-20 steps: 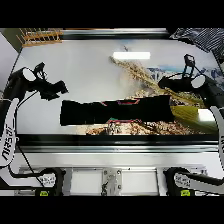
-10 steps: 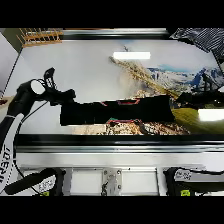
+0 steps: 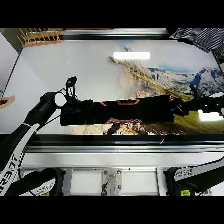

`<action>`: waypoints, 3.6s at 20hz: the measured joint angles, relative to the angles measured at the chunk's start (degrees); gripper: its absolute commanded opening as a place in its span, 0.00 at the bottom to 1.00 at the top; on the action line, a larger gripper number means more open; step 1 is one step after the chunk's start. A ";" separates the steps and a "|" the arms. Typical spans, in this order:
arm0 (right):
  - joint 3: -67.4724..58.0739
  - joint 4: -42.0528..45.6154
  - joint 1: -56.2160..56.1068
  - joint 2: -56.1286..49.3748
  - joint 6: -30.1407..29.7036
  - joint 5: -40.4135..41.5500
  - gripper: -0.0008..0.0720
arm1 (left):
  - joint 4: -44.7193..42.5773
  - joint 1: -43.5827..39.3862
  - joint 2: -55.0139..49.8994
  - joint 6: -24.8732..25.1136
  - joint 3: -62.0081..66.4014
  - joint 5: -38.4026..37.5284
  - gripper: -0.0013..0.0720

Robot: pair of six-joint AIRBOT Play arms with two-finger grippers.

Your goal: Fold the clothes and pants, and hang the long-sleeved shirts on hangers.

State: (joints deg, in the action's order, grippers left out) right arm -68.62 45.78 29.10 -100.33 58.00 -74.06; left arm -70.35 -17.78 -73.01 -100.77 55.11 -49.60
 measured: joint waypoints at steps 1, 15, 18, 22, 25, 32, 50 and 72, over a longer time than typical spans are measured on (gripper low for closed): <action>0.00 -1.40 -1.18 -0.68 -0.26 0.00 1.00 | 0.00 -0.61 0.02 -0.22 -0.07 0.55 0.03; -5.86 11.61 -9.92 5.97 8.15 -2.43 0.03 | 0.04 -4.17 -6.51 -1.95 3.23 3.17 0.03; -12.61 19.52 -12.24 10.40 13.70 -9.33 0.03 | 0.15 -7.28 -13.84 -2.29 10.54 3.19 0.03; -22.21 23.89 -18.29 14.56 20.90 -16.28 0.03 | 3.61 -12.33 -24.92 -1.97 22.60 2.67 0.03; -29.11 25.18 -24.04 15.69 25.20 -19.45 0.03 | 6.43 -16.33 -32.39 -0.83 31.01 1.62 0.03; -37.77 27.17 -34.80 16.28 29.70 -21.79 0.03 | 8.50 -22.53 -45.07 -0.28 46.66 -4.44 0.03; -38.93 27.58 -49.48 13.60 33.75 -16.20 0.03 | -7.10 -0.09 -27.52 0.33 51.23 -17.99 0.03; -19.82 23.52 -55.87 4.48 25.09 8.26 1.00 | -9.60 19.65 2.25 2.60 24.59 -14.69 0.03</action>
State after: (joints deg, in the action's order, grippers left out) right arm -88.44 69.30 -26.76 -95.85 83.09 -65.80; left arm -79.94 1.87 -70.76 -98.17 79.70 -64.29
